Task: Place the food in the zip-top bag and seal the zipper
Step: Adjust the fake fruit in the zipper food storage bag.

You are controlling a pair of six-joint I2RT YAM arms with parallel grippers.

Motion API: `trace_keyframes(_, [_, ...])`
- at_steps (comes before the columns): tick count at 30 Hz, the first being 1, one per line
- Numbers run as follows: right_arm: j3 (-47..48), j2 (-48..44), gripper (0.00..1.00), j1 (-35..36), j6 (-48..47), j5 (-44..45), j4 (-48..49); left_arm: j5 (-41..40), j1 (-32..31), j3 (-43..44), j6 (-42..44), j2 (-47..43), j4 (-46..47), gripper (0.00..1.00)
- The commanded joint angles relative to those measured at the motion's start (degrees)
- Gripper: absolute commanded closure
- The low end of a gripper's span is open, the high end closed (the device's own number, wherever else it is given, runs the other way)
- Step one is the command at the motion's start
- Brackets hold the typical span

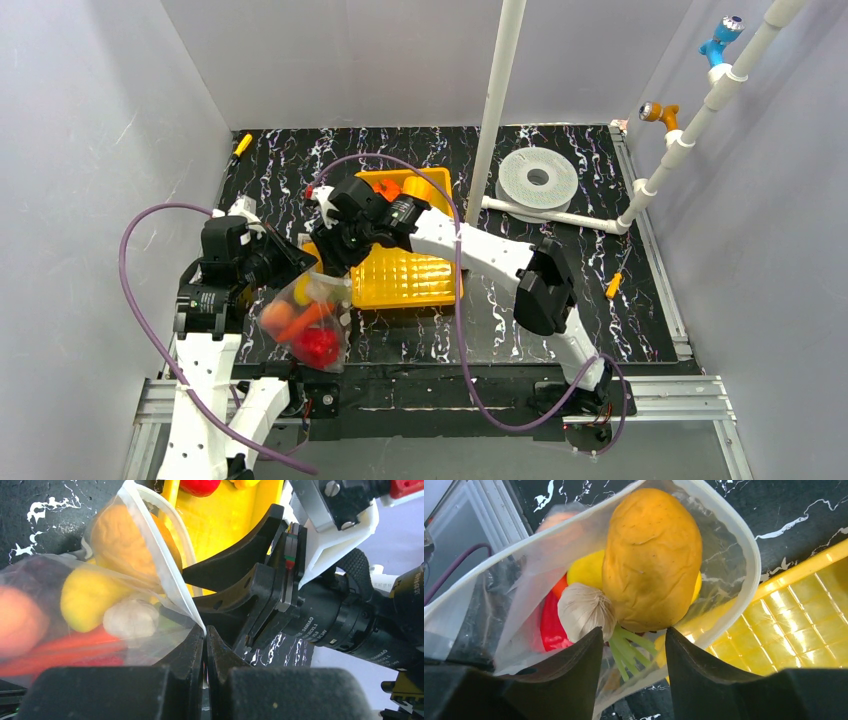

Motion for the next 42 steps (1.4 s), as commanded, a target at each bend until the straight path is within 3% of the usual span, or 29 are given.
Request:
trace_keyframes(1, [2.3, -2.3, 0.39, 0.2, -0.9, 0.2, -0.5, 1.7, -0.3, 0.4, -0.6, -0.6, 3.0, 1.0])
trace_keyframes(5, [-0.7, -7.1, 0.27, -0.8, -1.6, 3.6, -1.9, 0.6, -0.3, 0.6, -0.4, -0.3, 3.0, 1.0])
trace_keyframes(13, [-5.3, -15.8, 0.13, -2.9, -0.7, 5.0, -5.0, -0.5, -0.3, 1.0, 0.1, 0.0, 2.7, 1.0])
trace_keyframes(18, [-7.2, -18.9, 0.09, -2.9, 1.4, 3.9, -5.6, -0.2, -0.3, 0.9, -0.2, 0.2, 3.3, 1.0])
trace_keyframes(24, [-15.9, -22.4, 0.05, -1.6, 12.5, 0.1, -0.4, -0.4, -0.3, 0.7, -0.6, 0.4, 3.7, 1.0])
trace_keyframes(32, [-20.2, -22.9, 0.08, 3.5, 13.7, 4.2, 6.3, 0.2, -0.3, 0.7, -0.9, 0.9, 4.9, 1.0])
trace_keyframes(42, [-17.4, -17.4, 0.23, 7.0, 13.4, 10.6, 6.5, 0.5, -0.3, 0.5, -1.7, 0.7, 5.7, 1.0])
